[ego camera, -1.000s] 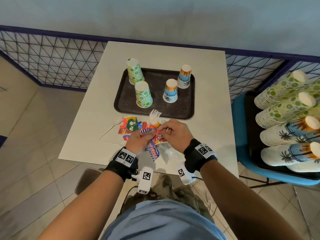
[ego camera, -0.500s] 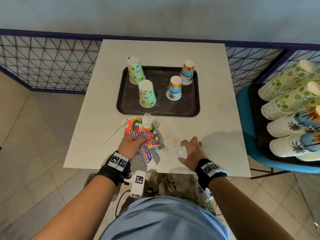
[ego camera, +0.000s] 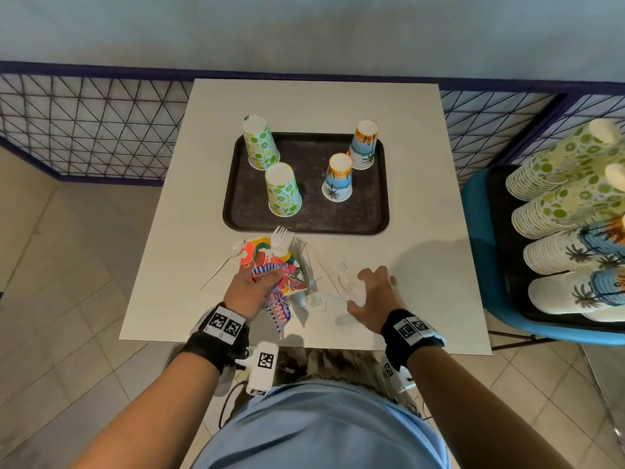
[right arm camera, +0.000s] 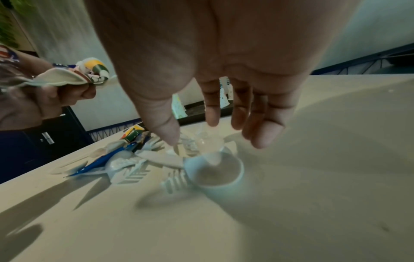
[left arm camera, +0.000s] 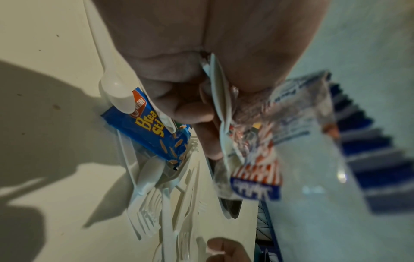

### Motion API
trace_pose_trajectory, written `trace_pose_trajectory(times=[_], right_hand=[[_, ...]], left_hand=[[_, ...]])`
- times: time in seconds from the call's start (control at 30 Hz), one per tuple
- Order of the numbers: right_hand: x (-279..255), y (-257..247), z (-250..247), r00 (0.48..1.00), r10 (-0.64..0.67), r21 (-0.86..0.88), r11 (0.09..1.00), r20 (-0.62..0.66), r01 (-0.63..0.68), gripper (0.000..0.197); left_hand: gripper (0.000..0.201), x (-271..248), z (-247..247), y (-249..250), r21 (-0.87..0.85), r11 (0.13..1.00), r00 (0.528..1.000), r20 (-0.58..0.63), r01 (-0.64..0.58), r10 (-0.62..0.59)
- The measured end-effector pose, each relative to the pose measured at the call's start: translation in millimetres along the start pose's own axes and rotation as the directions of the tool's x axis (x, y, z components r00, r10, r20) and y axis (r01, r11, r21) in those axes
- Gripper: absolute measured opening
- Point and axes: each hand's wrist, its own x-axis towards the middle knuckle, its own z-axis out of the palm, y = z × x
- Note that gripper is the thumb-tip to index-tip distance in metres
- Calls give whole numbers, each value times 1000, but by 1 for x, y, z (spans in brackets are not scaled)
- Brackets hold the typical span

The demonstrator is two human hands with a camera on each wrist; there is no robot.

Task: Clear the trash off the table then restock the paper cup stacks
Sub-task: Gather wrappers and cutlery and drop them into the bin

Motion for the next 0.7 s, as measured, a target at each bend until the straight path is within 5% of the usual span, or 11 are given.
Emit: trace_pose_trajectory(times=[0.1, 0.17, 0.33, 0.7], right_hand=[[9, -13, 2, 997, -8, -98, 995, 73, 15, 93], [16, -20, 5, 990, 13, -157, 988, 138, 9, 98], [29, -26, 9, 982, 101, -114, 990, 161, -83, 66], [28, -22, 5, 982, 100, -127, 989, 162, -80, 32]], left_hand=[[52, 0, 1, 2, -15, 1000, 1000, -2, 7, -7], [39, 0, 2, 2, -39, 999, 1000, -9, 19, -19], [17, 1, 5, 5, -47, 998, 999, 2, 34, -34], [7, 2, 6, 8, -83, 995, 998, 33, 49, -46]])
